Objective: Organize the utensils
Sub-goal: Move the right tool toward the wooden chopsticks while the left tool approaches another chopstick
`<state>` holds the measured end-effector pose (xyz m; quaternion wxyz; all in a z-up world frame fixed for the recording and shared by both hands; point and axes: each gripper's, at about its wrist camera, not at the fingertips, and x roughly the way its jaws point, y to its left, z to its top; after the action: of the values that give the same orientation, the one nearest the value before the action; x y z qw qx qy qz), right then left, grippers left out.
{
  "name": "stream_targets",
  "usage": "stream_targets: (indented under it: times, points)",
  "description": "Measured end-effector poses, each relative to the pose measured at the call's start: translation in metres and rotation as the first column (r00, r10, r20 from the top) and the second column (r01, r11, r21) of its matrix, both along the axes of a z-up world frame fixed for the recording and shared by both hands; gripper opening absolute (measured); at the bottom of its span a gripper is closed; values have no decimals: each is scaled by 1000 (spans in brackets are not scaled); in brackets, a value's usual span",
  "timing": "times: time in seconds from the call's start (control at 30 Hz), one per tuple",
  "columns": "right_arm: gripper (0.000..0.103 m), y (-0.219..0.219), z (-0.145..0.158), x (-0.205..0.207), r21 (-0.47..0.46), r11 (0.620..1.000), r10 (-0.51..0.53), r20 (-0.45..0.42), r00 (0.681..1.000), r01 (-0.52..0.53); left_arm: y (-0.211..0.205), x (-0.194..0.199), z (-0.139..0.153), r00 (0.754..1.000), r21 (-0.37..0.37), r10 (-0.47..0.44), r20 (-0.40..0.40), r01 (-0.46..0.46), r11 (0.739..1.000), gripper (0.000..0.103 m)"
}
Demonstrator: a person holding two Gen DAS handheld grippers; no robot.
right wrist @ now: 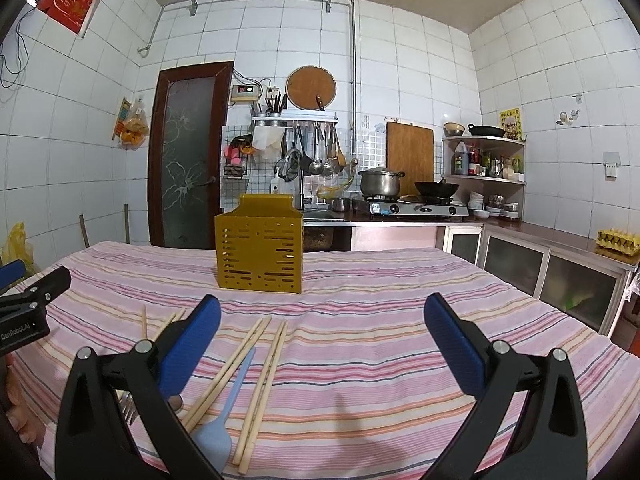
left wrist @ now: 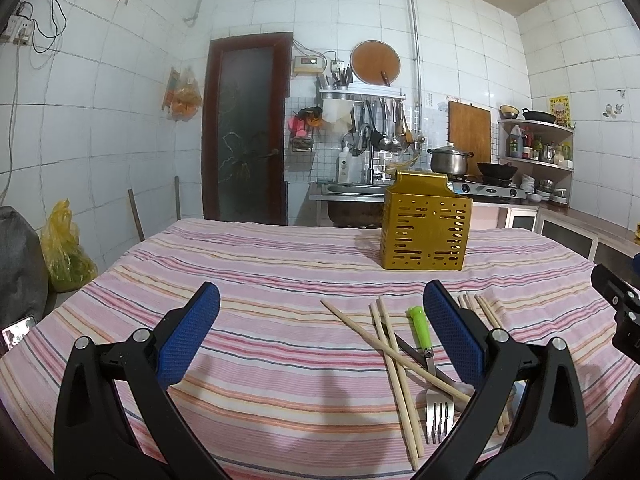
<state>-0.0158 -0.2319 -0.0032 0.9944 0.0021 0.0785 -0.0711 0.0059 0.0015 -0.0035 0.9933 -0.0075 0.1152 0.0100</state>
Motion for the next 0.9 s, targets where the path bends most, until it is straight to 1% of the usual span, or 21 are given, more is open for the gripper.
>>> stream_targets:
  times: [0.2,0.3,0.47,0.53,0.57,0.67,0.7,0.77,0.87,0.9]
  points:
    - [99,-2,1,1,15,1000,16,-8,1000,-16,-3,-1,2,1000,19,17,-1,-17,1000,98]
    - [99,-4,0,5,26,999,28,-25,999,-27,-3,-2,2,999,23,34,1,-34,999,98]
    - [99,-11,-1,9,47,999,5,-60,998,-2,-1,1,3,999,23,42,-12,-41,999,98]
    - [99,-17,-2,12,70,997,-20,-81,997,26,-1,6,2,999,22,33,-39,-33,999,98]
    - [99,-21,-3,15,91,995,-18,-106,994,28,-1,9,1,998,21,33,-55,-32,999,98]
    - [99,-28,-8,27,130,991,18,-175,984,5,0,20,-1,993,17,27,-115,-25,1000,98]
    - [99,-29,-10,33,134,991,26,-204,979,1,0,26,-2,989,17,19,-149,-17,1000,98]
    - [99,-30,-11,44,131,991,32,-247,968,1,-2,35,-2,981,17,9,-192,-6,1000,98]
    - [99,-26,-4,55,90,996,19,-249,968,4,-4,53,1,968,15,-24,-248,29,999,98]
    - [99,-24,2,61,72,997,19,-246,969,-1,-4,56,2,967,9,-32,-253,35,999,98]
